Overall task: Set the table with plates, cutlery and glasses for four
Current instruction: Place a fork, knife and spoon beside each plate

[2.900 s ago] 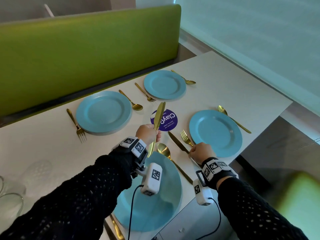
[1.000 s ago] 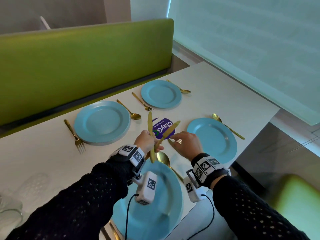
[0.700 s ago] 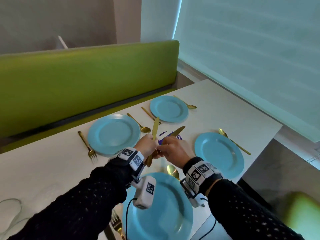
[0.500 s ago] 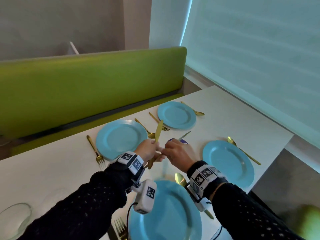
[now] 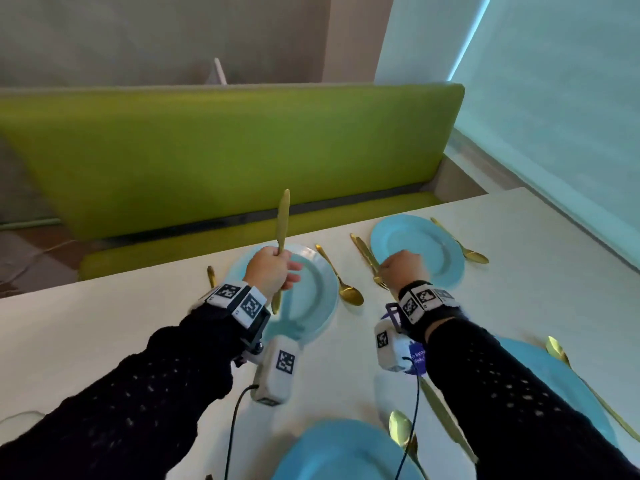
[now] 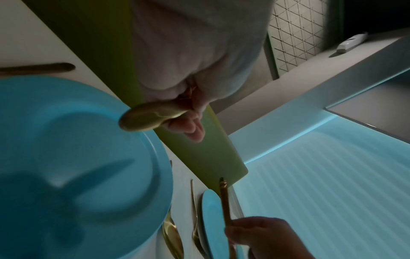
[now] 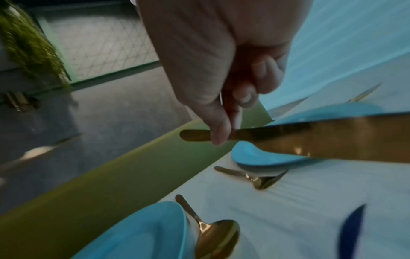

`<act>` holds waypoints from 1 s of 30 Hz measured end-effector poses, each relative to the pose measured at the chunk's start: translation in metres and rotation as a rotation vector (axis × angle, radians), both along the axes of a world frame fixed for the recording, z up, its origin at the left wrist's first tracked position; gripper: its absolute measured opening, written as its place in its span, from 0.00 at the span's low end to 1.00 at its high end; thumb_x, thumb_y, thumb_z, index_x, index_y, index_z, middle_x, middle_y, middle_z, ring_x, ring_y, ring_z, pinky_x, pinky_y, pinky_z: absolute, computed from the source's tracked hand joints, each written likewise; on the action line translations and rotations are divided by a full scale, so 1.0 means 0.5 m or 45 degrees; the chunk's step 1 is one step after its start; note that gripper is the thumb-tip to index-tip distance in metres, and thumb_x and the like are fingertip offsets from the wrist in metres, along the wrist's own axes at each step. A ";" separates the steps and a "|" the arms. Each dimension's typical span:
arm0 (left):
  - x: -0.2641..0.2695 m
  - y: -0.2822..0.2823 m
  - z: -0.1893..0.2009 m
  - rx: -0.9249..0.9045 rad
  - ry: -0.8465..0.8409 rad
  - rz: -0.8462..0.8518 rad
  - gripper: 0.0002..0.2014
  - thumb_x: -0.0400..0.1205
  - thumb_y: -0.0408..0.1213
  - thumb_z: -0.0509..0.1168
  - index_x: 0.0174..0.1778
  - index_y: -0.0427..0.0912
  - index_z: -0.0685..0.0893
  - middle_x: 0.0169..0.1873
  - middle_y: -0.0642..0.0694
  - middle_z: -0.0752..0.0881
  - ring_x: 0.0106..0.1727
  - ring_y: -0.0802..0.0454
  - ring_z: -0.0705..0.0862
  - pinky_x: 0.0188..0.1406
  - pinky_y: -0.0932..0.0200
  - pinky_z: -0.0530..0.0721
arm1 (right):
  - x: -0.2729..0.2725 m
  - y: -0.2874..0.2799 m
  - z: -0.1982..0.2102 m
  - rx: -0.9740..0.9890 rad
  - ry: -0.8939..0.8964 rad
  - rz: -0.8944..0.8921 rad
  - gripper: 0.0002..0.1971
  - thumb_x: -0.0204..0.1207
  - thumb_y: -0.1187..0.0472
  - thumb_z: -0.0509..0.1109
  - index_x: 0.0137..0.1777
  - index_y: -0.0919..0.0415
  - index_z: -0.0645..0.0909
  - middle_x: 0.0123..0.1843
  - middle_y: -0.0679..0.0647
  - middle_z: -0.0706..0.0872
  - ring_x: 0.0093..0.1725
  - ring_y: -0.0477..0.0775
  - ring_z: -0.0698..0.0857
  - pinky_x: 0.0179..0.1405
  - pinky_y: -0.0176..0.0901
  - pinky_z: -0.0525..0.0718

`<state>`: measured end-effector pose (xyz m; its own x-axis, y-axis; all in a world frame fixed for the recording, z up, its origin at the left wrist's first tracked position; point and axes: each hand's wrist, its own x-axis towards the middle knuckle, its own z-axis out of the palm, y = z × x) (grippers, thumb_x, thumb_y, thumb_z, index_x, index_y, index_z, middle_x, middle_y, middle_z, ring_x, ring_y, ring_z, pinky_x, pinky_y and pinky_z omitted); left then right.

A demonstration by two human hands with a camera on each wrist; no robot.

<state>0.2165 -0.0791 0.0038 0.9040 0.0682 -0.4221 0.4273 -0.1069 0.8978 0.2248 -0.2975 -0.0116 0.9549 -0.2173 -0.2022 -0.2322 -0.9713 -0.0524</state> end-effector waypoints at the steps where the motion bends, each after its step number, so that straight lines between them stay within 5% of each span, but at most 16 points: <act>1: 0.002 0.001 -0.006 0.001 0.006 0.003 0.08 0.88 0.36 0.52 0.54 0.38 0.75 0.37 0.46 0.84 0.31 0.53 0.81 0.29 0.63 0.78 | 0.017 0.008 -0.011 -0.070 0.043 0.032 0.11 0.80 0.61 0.59 0.49 0.62 0.84 0.47 0.55 0.86 0.50 0.56 0.86 0.45 0.42 0.80; 5: 0.012 0.001 -0.030 0.007 0.023 0.010 0.09 0.88 0.37 0.52 0.55 0.38 0.75 0.37 0.47 0.84 0.31 0.54 0.81 0.32 0.63 0.79 | 0.083 0.023 -0.075 -0.069 0.103 -0.108 0.10 0.77 0.61 0.65 0.34 0.60 0.74 0.27 0.51 0.71 0.39 0.55 0.81 0.37 0.41 0.79; 10: 0.028 0.002 -0.044 0.046 0.033 0.002 0.09 0.88 0.38 0.52 0.55 0.40 0.76 0.38 0.48 0.84 0.33 0.55 0.81 0.35 0.64 0.80 | 0.121 0.027 -0.102 0.128 0.154 -0.264 0.12 0.72 0.61 0.73 0.32 0.63 0.73 0.30 0.54 0.76 0.42 0.58 0.84 0.46 0.43 0.84; 14: 0.049 0.007 -0.047 0.031 0.033 -0.001 0.09 0.88 0.36 0.52 0.55 0.39 0.76 0.37 0.48 0.84 0.32 0.55 0.81 0.32 0.64 0.79 | 0.138 0.027 -0.113 0.042 0.234 -0.219 0.13 0.72 0.56 0.74 0.39 0.63 0.74 0.33 0.54 0.77 0.40 0.53 0.78 0.42 0.39 0.79; 21: 0.060 0.009 -0.054 0.036 0.052 -0.022 0.09 0.88 0.37 0.53 0.56 0.39 0.76 0.38 0.48 0.84 0.33 0.54 0.81 0.32 0.64 0.79 | 0.149 0.029 -0.136 0.061 0.155 -0.307 0.17 0.73 0.57 0.73 0.31 0.63 0.70 0.30 0.54 0.76 0.45 0.58 0.87 0.43 0.43 0.83; 30: 0.061 0.003 -0.065 0.029 0.073 -0.037 0.08 0.88 0.36 0.52 0.55 0.39 0.76 0.38 0.48 0.84 0.34 0.54 0.81 0.34 0.63 0.80 | 0.144 0.036 -0.133 0.117 0.095 -0.322 0.11 0.72 0.57 0.75 0.46 0.65 0.84 0.45 0.58 0.88 0.49 0.59 0.88 0.46 0.45 0.85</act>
